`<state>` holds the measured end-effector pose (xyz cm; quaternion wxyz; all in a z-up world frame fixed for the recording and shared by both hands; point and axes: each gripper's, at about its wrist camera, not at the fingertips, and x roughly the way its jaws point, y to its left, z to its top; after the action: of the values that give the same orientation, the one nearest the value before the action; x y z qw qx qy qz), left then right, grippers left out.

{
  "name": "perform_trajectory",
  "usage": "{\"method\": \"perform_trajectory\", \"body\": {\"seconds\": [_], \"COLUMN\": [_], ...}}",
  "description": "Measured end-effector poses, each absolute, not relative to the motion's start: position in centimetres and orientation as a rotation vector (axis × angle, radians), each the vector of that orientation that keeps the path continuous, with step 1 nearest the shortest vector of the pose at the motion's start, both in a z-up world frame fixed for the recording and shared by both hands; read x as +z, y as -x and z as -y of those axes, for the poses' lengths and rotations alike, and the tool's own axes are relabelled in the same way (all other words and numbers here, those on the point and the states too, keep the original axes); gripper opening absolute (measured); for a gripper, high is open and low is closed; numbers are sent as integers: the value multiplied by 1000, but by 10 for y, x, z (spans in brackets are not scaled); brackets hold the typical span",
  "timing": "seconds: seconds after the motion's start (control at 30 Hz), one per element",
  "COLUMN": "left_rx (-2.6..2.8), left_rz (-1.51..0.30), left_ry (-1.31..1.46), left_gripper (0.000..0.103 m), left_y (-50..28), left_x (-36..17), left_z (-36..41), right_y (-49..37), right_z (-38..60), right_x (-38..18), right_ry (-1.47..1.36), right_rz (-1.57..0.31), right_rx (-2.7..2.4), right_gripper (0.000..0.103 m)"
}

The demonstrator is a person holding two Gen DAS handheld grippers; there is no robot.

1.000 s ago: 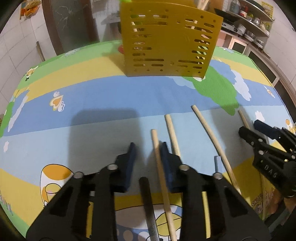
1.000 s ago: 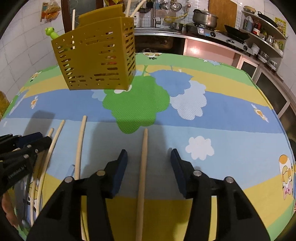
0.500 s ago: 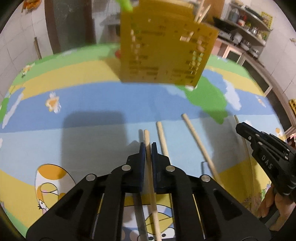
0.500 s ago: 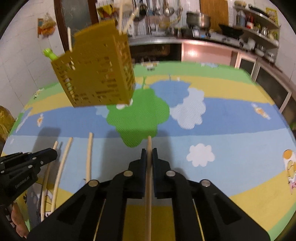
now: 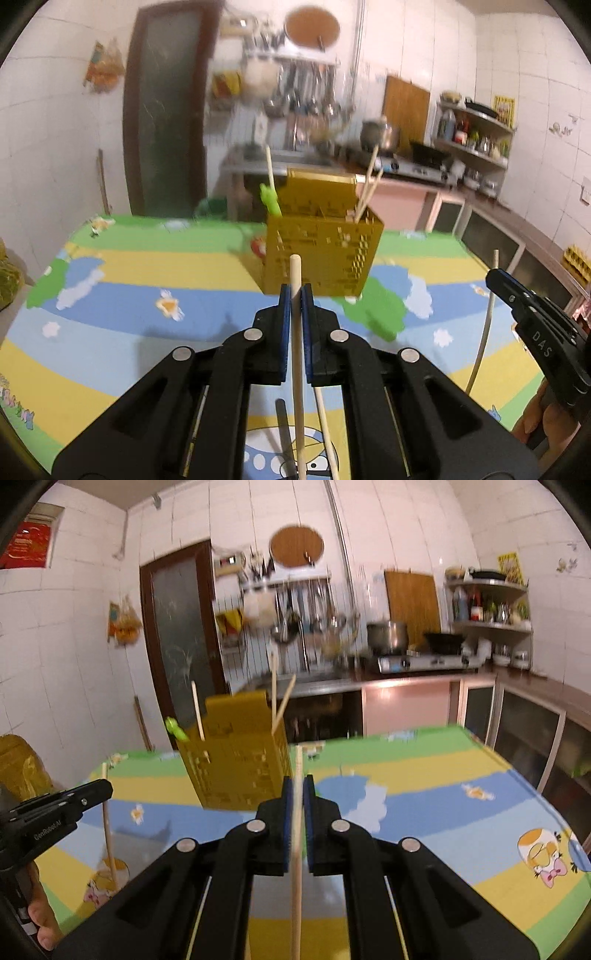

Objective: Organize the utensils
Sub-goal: 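Carry both chopsticks to the yellow holder and open both tools to drop them in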

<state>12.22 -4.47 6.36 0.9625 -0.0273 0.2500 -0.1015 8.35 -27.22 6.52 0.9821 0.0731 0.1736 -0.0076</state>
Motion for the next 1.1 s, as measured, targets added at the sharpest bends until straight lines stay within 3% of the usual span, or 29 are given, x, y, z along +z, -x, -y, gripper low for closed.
{"method": "perform_trajectory", "body": {"seconds": [0.47,1.1], "left_rx": [-191,-230], "left_rz": [-368,-207], "left_ry": [72,84], "left_gripper": [5,5], "left_y": [-92,-130], "left_x": [84,178], "left_z": [29,29], "right_y": [-55,-103], "right_z": [262,252], "right_x": [87,160], "right_ry": [-93,-102], "right_rz": [-202,-86], "right_rx": [-5,47], "right_gripper": [6,6]}}
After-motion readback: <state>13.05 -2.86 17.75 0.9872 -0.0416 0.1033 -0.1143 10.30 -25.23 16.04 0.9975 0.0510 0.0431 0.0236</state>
